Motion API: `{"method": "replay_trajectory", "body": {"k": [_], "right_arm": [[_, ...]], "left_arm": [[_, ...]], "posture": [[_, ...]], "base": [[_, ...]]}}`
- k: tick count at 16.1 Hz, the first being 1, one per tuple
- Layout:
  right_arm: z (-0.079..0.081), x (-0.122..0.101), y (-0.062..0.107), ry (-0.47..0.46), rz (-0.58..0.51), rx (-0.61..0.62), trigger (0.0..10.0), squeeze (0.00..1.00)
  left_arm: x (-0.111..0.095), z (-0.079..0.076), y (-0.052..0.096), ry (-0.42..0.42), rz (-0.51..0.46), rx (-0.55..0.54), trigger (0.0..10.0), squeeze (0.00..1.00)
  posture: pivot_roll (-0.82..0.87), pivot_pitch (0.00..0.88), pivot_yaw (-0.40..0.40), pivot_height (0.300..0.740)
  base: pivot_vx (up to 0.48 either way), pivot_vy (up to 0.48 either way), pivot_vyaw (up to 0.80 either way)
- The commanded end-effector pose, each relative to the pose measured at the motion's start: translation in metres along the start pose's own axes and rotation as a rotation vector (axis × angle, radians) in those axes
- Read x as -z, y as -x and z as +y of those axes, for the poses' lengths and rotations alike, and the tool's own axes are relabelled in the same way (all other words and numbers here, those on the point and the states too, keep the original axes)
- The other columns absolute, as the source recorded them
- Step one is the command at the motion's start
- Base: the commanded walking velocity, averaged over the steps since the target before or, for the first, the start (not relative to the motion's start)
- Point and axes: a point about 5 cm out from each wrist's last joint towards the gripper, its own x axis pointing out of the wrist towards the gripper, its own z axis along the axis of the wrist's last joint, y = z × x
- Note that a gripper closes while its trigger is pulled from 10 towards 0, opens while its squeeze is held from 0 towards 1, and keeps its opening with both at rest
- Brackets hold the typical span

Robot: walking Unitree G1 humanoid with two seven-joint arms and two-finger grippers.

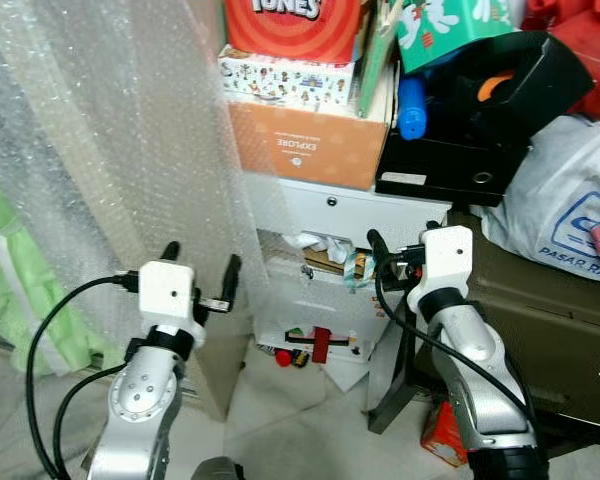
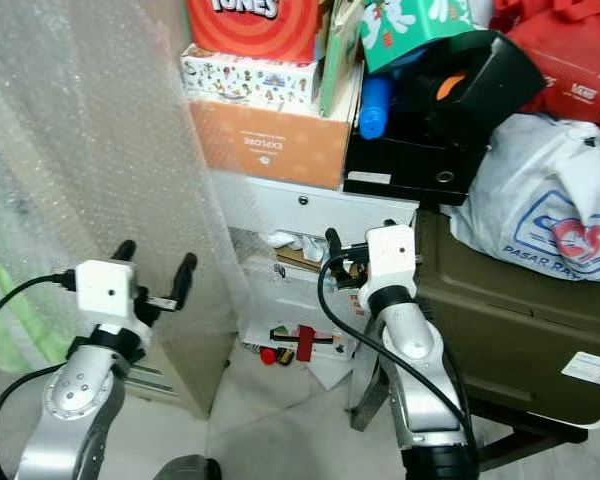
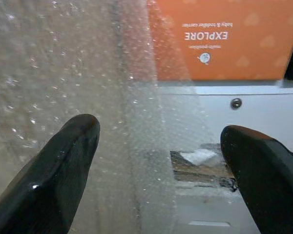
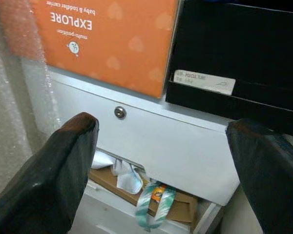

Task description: Clean up the room

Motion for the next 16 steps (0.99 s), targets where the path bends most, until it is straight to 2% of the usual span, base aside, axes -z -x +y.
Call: {"method": "replay_trajectory", "body": {"k": [1, 3, 6, 9, 11, 16], "right_arm": [[0.000, 0.005, 0.001, -0.002, 0.016, 0.002, 10.0, 0.00], [0.003, 0.006, -0.001, 0.000, 0.020, -0.009, 10.0, 0.00], [0.004, 0.003, -0.006, -0.007, 0.009, 0.006, 10.0, 0.00], [0.006, 0.007, -0.002, -0.006, 0.022, -0.010, 10.0, 0.00], [0.006, 0.007, -0.002, -0.009, 0.030, -0.014, 10.0, 0.00], [0.003, 0.005, -0.005, -0.002, 0.024, -0.002, 10.0, 0.00]], "left_arm": [[0.004, -0.002, 0.001, 0.005, 0.019, 0.008, 10.0, 0.00], [0.006, -0.001, 0.000, 0.010, 0.018, 0.001, 10.0, 0.00], [0.002, -0.004, -0.008, 0.016, 0.004, 0.022, 10.0, 0.00], [-0.001, -0.006, -0.007, 0.030, 0.004, 0.038, 10.0, 0.00], [0.001, -0.003, -0.005, 0.044, 0.018, 0.030, 10.0, 0.00], [-0.001, -0.002, -0.012, 0.050, 0.013, 0.042, 10.0, 0.00]], "posture": [[0.01, 0.000, -0.009, 0.740], [0.01, 0.000, -0.018, 0.740], [0.00, 0.000, -0.007, 0.740], [0.01, 0.000, -0.002, 0.740], [0.01, 0.005, -0.001, 0.740], [-0.01, 0.000, 0.006, 0.740]], "base": [[0.000, 0.000, 0.00], [0.000, 0.000, 0.00], [0.000, 0.000, 0.00], [0.000, 0.000, 0.00], [0.000, -0.268, 0.00], [0.000, -0.309, 0.00]]}}
